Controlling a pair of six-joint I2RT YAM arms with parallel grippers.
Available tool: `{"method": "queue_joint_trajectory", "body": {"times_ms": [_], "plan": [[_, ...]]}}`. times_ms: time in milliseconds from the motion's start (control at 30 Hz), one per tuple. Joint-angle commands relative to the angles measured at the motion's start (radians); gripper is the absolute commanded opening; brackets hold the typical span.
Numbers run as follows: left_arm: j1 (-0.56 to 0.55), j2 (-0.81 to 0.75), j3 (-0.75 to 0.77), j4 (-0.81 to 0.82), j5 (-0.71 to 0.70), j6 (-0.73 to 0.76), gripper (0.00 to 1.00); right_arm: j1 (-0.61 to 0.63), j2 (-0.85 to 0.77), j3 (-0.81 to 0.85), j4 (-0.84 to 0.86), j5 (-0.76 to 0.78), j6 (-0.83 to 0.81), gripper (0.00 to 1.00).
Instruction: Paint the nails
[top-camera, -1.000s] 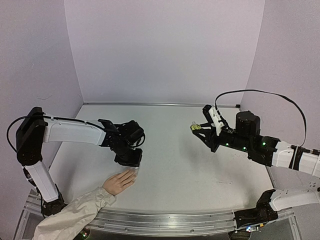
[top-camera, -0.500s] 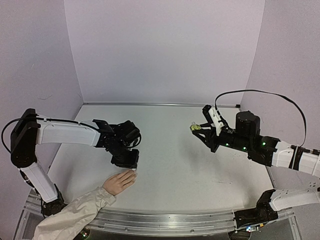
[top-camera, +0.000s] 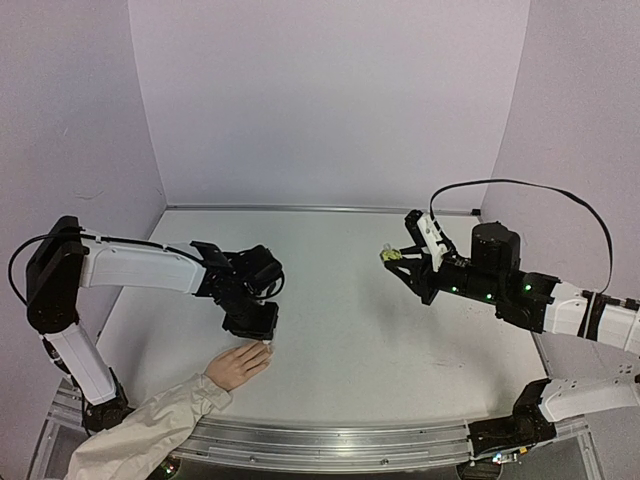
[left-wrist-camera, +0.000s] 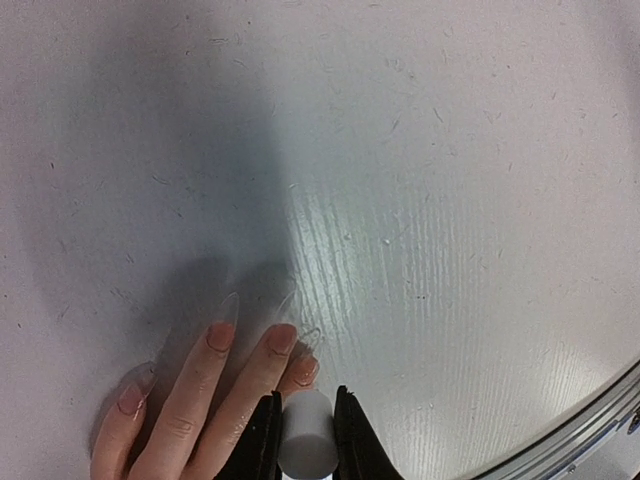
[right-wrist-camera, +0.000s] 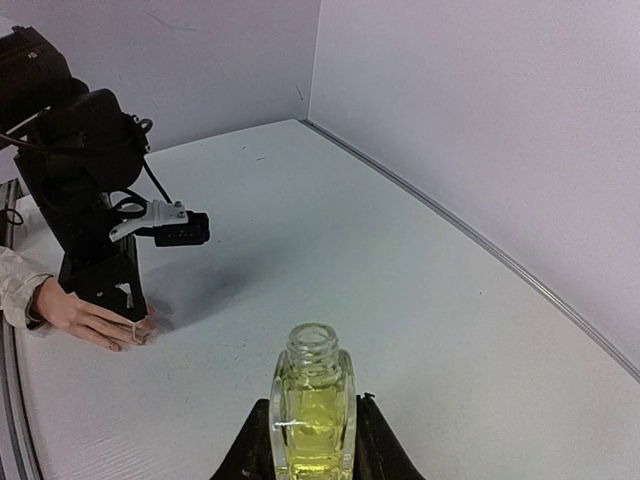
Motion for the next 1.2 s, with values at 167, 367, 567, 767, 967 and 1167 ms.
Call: {"method": "queue_joint_trajectory", "body": {"times_ms": [167,367,567,767,967,1167], "plan": [[-0.004,0.017,0.032,0.000,-0.020,0.002,0.00,0.000,-0.001,0.012,0.059,-0.015,0.001,0.00],[-0.004,0.023,0.038,0.001,-0.020,0.005,0.00,0.000,0.001,0.012,0.059,-0.016,0.002,0.00],[-0.004,0.028,0.038,0.001,-0.020,0.006,0.00,0.000,-0.002,0.012,0.059,-0.014,0.001,0.00],[-0.004,0.033,0.042,0.002,-0.020,0.011,0.00,0.000,0.001,0.012,0.057,-0.016,0.002,0.00],[-0.004,0.039,0.047,0.003,-0.020,0.013,0.00,0.000,0.000,0.012,0.058,-0.015,0.002,0.00],[-0.004,0.047,0.054,0.003,-0.020,0.016,0.00,0.000,0.001,0.012,0.057,-0.016,0.002,0.00]]}}
